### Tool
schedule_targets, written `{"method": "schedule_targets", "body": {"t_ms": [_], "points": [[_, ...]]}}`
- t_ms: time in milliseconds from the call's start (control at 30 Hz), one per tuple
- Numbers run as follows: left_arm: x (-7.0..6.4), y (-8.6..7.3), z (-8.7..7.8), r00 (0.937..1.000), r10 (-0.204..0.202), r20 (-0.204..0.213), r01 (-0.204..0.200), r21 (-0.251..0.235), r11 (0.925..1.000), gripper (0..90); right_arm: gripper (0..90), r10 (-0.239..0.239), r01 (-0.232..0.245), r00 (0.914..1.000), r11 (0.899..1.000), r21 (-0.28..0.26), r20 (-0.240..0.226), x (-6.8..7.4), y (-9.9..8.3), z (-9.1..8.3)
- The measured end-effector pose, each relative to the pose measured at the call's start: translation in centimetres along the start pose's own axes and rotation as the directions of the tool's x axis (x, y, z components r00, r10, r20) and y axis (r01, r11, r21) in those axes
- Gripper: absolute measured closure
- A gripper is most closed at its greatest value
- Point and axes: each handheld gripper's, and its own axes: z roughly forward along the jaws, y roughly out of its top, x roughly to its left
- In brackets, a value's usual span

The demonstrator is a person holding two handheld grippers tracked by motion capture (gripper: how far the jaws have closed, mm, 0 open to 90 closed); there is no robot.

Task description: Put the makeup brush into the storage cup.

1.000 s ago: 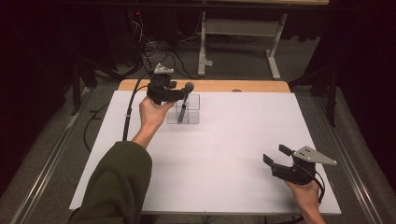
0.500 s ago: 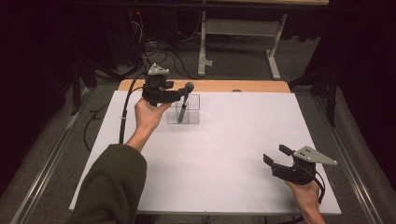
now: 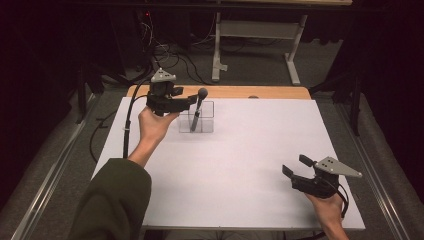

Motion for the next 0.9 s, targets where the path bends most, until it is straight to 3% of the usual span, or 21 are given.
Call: {"method": "schedule_targets", "body": {"t_ms": [900], "points": [[0.3,-1.8,-3.0,0.9998,-0.008,0.017,0.008,-0.027,0.9996,38.4,26.5,0.000,0.000,1.0000,1.000,0.000,0.000,0.0,0.0,0.0]]}}
